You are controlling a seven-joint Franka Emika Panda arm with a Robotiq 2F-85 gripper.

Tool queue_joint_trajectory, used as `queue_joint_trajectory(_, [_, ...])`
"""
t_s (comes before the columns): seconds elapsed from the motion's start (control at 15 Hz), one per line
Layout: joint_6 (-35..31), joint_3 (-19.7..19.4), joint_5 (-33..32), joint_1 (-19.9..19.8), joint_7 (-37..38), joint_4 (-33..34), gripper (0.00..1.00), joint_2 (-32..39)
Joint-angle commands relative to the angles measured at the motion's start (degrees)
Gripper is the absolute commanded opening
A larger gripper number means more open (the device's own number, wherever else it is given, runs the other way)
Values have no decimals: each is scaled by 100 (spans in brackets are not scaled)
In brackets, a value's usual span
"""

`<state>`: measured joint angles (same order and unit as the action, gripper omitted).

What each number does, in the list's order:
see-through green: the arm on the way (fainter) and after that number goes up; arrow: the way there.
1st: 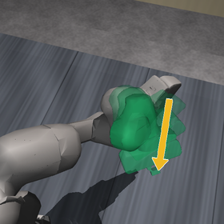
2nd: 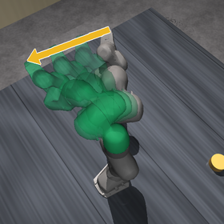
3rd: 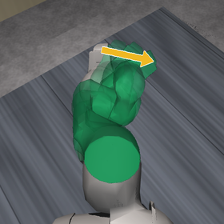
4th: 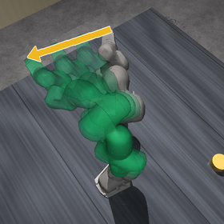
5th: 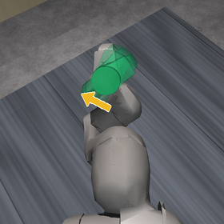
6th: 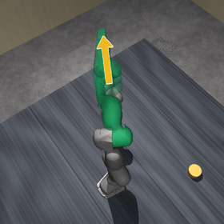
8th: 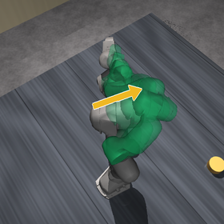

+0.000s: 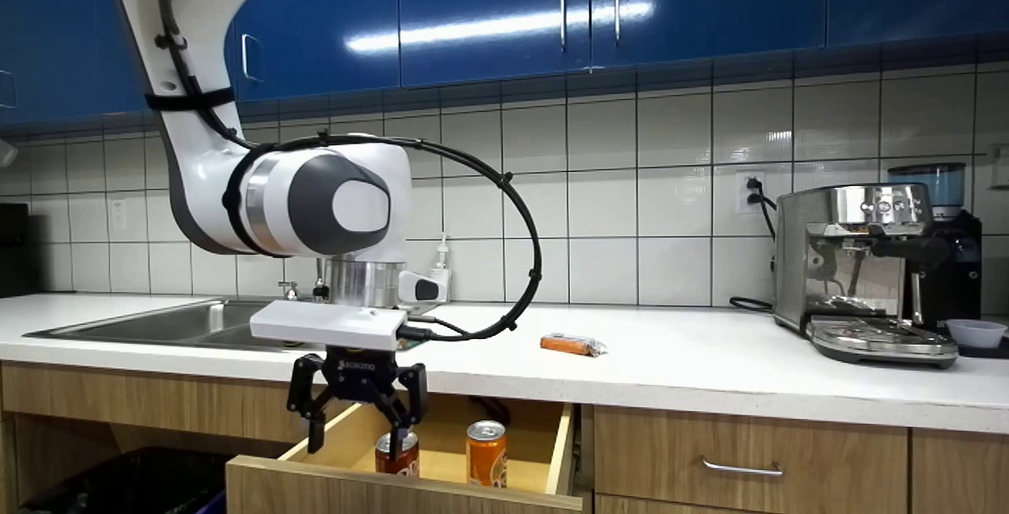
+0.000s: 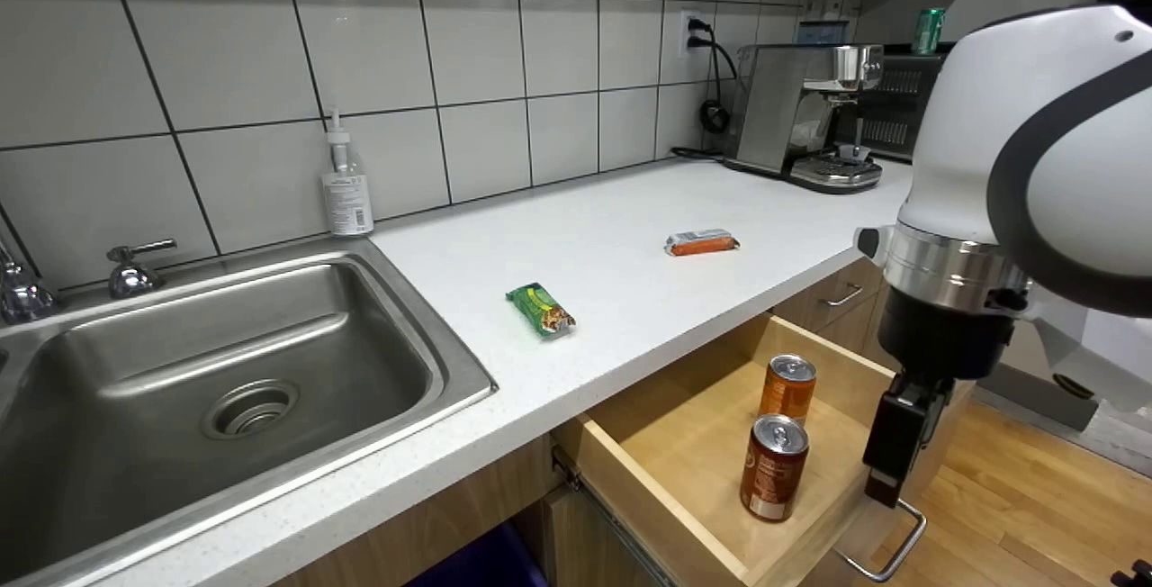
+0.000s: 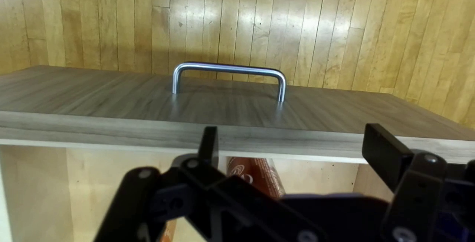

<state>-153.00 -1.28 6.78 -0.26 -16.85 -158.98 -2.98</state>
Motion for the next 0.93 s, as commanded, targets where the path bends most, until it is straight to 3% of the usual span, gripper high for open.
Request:
queue_joint_trajectory(0.0, [390,13,182,102,-189,5,100,-182])
queue_joint_trajectory(0.87, [344,34,31,171,-76,4,100,91])
